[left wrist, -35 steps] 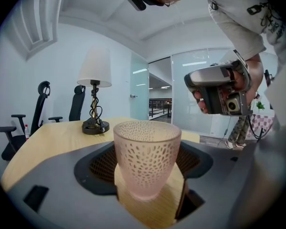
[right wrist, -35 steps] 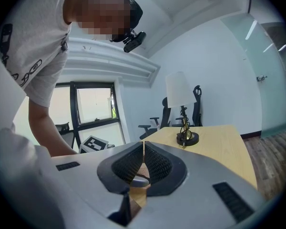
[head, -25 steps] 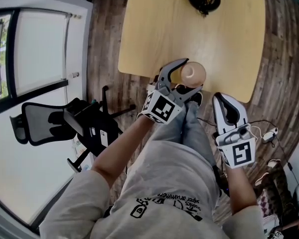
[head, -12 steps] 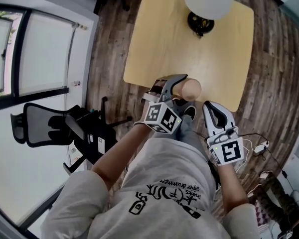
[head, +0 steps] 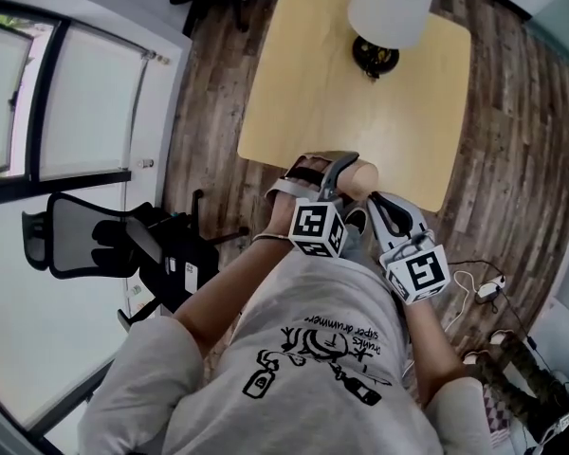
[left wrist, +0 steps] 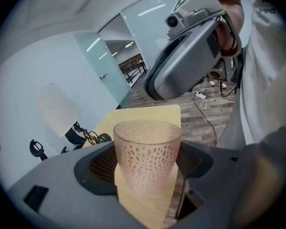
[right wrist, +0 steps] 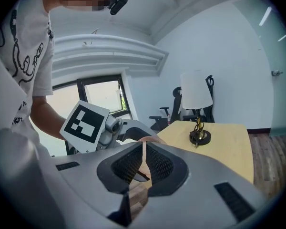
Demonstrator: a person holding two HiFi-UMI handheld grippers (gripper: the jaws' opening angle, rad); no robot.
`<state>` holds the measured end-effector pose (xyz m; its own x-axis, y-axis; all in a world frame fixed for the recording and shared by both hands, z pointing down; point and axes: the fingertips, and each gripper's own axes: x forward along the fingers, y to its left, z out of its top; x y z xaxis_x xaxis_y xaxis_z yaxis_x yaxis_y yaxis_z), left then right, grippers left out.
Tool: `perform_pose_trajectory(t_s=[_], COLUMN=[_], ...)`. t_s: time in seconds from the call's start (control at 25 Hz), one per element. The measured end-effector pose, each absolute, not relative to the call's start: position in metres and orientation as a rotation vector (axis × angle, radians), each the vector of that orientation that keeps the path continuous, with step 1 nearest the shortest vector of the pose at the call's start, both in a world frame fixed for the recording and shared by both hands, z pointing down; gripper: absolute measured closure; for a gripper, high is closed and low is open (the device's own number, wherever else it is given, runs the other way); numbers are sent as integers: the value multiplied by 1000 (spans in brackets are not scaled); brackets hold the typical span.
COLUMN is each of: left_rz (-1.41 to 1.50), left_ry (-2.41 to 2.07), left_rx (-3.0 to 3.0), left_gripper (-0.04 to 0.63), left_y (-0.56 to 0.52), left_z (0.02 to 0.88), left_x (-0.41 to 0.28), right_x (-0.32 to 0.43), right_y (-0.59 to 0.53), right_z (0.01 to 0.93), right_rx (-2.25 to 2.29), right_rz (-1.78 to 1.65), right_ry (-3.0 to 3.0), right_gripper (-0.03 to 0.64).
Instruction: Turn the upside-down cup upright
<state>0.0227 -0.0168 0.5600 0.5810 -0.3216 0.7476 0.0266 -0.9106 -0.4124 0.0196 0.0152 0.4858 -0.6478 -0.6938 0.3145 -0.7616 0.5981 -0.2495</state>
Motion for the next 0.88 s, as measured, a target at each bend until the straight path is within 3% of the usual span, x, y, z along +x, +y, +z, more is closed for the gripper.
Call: perform_pose_trajectory(t_s=[0.88], left_rz=[-1354], left_ry=[134], left_rx=[-2191], left_gripper=[225], left_y=[11], left_z=[558], left_x=[34], right_x=[-7], right_y=[22], right_z=[500], right_rx=[1025], right_rz=[876], right_ry=[-2628], right_gripper=[549])
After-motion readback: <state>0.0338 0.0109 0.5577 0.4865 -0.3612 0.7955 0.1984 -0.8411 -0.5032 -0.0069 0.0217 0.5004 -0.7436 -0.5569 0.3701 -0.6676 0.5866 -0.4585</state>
